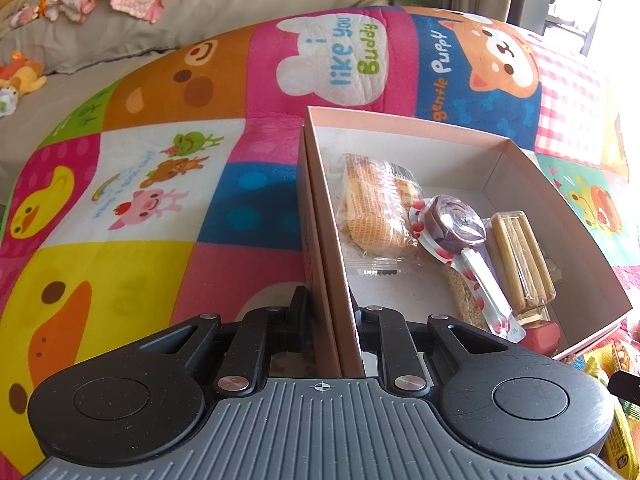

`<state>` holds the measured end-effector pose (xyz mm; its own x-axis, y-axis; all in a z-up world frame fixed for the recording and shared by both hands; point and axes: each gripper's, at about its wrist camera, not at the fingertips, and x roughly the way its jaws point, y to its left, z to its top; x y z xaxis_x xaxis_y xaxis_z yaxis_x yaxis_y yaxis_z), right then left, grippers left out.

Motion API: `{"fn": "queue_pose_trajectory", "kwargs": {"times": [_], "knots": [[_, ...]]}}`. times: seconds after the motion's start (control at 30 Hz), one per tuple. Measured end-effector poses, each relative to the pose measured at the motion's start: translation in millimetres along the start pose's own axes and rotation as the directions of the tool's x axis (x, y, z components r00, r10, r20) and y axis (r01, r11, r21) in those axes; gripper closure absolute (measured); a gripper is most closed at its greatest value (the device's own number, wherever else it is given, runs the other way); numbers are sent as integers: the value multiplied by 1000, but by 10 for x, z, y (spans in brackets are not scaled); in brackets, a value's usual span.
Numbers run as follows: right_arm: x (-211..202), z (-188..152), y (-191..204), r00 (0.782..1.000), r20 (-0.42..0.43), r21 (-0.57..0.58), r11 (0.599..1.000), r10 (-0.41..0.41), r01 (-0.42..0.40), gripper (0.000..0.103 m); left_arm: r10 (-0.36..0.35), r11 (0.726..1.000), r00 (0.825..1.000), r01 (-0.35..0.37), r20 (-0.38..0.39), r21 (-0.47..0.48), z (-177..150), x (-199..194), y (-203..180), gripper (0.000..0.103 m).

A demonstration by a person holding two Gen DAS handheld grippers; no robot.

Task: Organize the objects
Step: 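Grasp the green-and-white peanut candy bag with the right gripper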

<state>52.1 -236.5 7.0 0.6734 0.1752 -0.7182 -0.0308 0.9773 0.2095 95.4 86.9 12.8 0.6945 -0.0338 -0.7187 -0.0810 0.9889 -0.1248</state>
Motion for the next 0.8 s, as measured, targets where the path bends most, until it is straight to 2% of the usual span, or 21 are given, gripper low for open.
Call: {"fn": "queue_pose_trajectory", "kwargs": {"times": [0.17,0.27,0.4,0.5,0.53,0.57,0.7,0.8], "knots": [[38,50,6,1000,4,6,1000,-26,26,1,1,1000,1000,-1,1,0,-2,-1,0,84],[50,66,11,998,15,-13,998,-59,60,10,1,1000,1000,-1,1,0,-3,-1,0,84],[18,22,0,997,13,-46,996,-82,83,13,0,1000,1000,0,1,0,-3,-1,0,84],[-66,-62,-72,995,6,-49,994,-99,99,9,-1,1000,1000,1,1,0,-6,-4,-3,84],[-94,-103,-112,994,1,-43,993,-107,107,2,-1,1000,1000,1,1,-1,-7,-5,-4,84],[-133,-156,-154,994,7,-47,993,-109,109,0,-1,1000,1000,1,1,0,-7,-5,-4,84],[-209,-312,-134,991,13,-148,980,-136,136,0,0,1000,1000,0,1,-2,-10,-6,2,84],[-219,-331,-149,991,23,-140,981,-130,132,0,-3,1000,1000,3,2,-4,-12,-5,9,84]]}}
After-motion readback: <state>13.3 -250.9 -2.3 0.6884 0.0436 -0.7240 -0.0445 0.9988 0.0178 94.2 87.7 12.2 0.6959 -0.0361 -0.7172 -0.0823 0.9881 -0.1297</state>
